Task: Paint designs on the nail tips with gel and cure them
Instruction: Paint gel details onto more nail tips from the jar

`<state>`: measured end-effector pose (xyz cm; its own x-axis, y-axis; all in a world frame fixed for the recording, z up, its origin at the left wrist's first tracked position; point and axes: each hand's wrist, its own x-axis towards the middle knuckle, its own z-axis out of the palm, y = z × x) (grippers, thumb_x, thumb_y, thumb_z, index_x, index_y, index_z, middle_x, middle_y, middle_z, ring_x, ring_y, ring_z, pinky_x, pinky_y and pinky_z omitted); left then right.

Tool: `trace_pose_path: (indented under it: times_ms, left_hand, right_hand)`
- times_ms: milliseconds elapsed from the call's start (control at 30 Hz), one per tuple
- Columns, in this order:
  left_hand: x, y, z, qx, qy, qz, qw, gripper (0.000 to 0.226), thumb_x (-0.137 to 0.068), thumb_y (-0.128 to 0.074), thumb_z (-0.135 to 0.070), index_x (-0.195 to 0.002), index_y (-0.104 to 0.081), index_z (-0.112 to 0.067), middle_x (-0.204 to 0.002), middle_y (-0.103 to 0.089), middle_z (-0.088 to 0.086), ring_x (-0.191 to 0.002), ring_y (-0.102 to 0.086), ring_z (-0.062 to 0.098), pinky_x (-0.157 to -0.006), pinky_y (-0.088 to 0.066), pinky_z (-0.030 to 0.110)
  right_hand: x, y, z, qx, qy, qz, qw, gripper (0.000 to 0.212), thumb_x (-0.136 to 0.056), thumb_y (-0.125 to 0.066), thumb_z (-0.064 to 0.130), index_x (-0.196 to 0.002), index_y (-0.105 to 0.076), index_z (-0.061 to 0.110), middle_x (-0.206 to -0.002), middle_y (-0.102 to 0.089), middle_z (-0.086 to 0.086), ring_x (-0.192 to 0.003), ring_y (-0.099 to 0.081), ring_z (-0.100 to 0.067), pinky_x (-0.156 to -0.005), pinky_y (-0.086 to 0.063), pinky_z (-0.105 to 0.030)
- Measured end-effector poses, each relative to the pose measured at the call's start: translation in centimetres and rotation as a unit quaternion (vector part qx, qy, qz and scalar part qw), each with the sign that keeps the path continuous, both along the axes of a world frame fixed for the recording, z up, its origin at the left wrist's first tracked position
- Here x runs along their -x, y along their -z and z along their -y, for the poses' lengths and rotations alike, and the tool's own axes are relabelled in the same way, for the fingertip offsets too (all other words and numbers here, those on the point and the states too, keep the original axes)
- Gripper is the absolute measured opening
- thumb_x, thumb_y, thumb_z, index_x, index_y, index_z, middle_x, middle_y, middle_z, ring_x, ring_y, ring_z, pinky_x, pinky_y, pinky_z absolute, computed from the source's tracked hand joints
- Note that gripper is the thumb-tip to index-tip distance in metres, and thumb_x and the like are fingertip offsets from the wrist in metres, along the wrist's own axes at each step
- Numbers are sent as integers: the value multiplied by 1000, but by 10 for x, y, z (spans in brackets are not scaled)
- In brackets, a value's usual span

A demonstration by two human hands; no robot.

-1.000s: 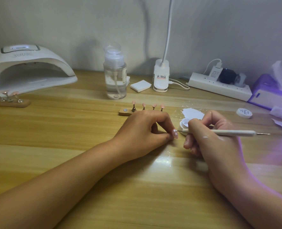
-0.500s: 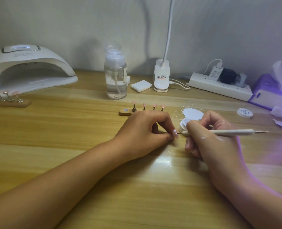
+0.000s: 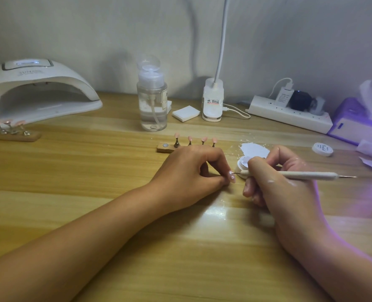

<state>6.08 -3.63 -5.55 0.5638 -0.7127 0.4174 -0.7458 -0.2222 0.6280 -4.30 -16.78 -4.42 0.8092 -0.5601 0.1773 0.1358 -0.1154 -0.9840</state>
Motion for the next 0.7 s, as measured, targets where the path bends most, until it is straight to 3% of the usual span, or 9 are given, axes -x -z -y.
trace_pose_path:
  times_ms: [167, 300, 467, 700]
  left_hand:
    - [-1, 0, 0, -1, -1, -3, 1000, 10, -79, -79, -17, -79, -73, -26, -65, -57, -34, -53, -50, 3, -55, -30, 14]
    - [-1, -1, -1, -1, -3, -20, 1000, 9, -80, -78, -15, -79, -73, -23, -57, -55, -35, -49, -47, -1, -50, -29, 8]
    - [0, -2, 0, -4, -2, -30, 1000, 12, -80, -78, -14, -79, -73, -25, -56, -56, -36, -48, -48, -2, -50, -29, 7]
    - [-1, -2, 0, -2, -6, -33, 999, 12, -79, -79, -16, -79, -74, -26, -57, -56, -35, -49, -48, -2, -50, -29, 7]
  right_hand:
    - [0, 1, 0, 4, 13, 7, 1000, 34, -79, -61, 5, -53, -47, 24, -44, -56, -9, -36, -42, -10, -38, -34, -15]
    - [1, 1, 1, 12, 27, 5, 1000, 21, -66, -58, 16, -52, -45, 22, -41, -52, -10, -38, -38, -12, -38, -31, -18]
    - [1, 5, 2, 46, 31, -28, 998, 24, -72, -61, 17, -55, -44, 20, -41, -54, -8, -38, -38, -14, -36, -29, -22]
    - [0, 6, 3, 46, 25, -38, 998, 18, -67, -59, 21, -58, -43, 20, -44, -56, -9, -39, -38, -17, -36, -30, -24]
